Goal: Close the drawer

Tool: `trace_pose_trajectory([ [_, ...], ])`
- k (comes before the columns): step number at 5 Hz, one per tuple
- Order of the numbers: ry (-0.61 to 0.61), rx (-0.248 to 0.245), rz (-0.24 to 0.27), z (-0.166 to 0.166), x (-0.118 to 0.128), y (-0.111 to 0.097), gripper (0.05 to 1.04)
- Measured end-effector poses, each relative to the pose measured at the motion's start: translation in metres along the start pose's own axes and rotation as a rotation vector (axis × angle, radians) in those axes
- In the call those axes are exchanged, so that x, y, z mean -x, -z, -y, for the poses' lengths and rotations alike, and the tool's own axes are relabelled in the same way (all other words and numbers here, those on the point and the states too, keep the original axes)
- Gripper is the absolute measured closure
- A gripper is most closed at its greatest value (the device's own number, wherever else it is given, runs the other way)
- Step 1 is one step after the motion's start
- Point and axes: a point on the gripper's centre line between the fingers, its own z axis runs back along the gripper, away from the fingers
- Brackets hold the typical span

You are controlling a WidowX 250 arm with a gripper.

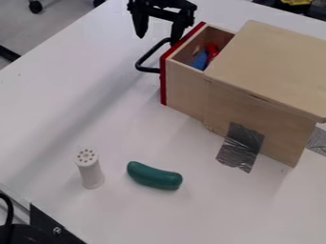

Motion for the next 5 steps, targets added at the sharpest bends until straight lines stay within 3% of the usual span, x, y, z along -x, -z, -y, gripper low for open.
trace_pose_trajectory([
  [3, 0.014, 0.024, -0.022, 0.009, 0.005, -0.003, 0.085],
  [5, 0.08, 0.052, -0.016, 0.036, 0.006, -0.004, 0.085],
])
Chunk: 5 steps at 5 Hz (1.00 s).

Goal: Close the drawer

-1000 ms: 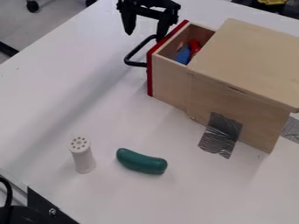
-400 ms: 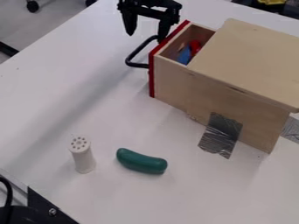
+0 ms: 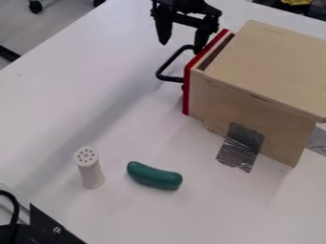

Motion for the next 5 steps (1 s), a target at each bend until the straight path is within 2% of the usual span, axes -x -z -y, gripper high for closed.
trace_pose_trajectory([
  [3, -0.012, 0.043, -0.033, 0.008, 0.007, 0.003, 0.085],
  [4, -0.018, 0.07, -0.043, 0.011, 0.009, 0.004, 0.085],
  [5, -0.027, 0.122, -0.069, 0.02, 0.014, 0.005, 0.085],
])
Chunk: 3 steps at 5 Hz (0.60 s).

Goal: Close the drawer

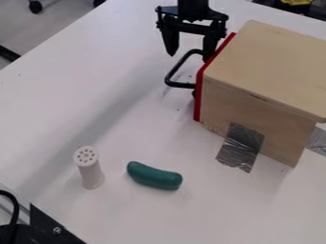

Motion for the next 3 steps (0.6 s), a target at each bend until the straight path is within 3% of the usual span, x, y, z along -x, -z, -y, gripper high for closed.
trace_pose_trajectory([
  [3, -0.01, 0.058, -0.047, 0.0065, 0.0099, 0.0044, 0.085],
])
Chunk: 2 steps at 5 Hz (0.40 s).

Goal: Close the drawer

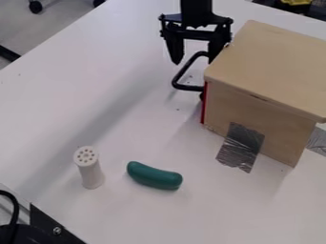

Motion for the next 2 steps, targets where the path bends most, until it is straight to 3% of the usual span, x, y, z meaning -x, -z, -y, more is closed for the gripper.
trace_pose_trajectory([
  [1, -0.014, 0.009, -0.004, -0.004, 0.0, 0.0, 0.085],
  [2, -0.025, -0.037, -0.003, -0.015, 0.0, -0.001, 0.085],
])
